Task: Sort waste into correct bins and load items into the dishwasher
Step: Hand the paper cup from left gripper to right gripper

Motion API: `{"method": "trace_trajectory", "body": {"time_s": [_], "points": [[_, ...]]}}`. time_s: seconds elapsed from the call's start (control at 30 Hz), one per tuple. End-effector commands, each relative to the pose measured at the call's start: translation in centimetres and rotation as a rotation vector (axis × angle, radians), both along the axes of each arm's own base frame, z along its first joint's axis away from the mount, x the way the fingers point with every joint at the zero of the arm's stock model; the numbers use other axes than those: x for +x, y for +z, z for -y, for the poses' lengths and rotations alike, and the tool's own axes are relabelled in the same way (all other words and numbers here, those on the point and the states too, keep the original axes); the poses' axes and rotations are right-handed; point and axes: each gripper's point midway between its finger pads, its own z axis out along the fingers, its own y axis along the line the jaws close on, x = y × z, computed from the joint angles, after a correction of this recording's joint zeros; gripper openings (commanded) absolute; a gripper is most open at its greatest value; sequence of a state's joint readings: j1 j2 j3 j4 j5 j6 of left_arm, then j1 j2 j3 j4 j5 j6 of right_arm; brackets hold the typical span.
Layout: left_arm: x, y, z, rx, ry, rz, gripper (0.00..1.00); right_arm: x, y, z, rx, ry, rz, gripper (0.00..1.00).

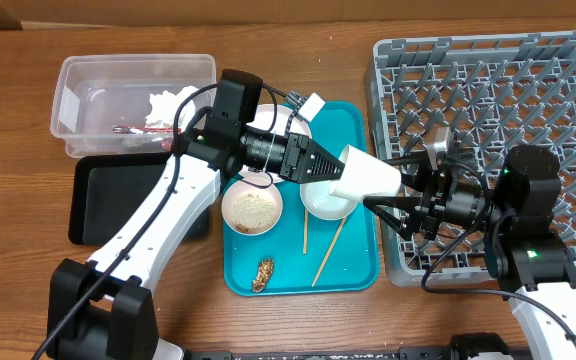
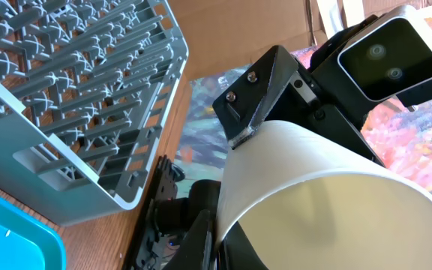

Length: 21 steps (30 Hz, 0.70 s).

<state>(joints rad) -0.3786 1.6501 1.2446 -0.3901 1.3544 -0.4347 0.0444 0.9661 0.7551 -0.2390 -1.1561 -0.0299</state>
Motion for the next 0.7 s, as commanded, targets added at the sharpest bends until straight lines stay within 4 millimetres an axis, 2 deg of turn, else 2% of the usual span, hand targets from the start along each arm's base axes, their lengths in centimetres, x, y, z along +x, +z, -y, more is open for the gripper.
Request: {"method": "trace_trajectory", "body": {"time_s": [0.0, 0.2, 0.37, 0.5, 0.67], "points": [[0.2, 0.2, 0.2, -0.005, -0.003, 0.031, 0.04, -0.7, 1.3, -0.3, 0.021, 0.050, 0.026, 0.80], [0.3, 0.1, 0.2, 0.000, 0.002, 0.032, 0.04, -1.2, 1.3, -0.4, 0.032, 0.078, 0.019, 0.79], [0.3, 0.1, 0.2, 0.000, 0.002, 0.032, 0.04, -1.0, 1.0, -0.5, 0.032, 0.078, -0.002, 0.70], [0.4, 0.0, 0.2, 0.008, 0.010, 0.035, 0.04, -1.0, 0.1, -0.5, 0.034, 0.081, -0.068, 0.70], [0.5, 0.0, 0.2, 0.010, 0.012, 0.035, 0.04, -1.0, 0.0, -0.5, 0.033, 0.080, -0.071, 0.68]]}}
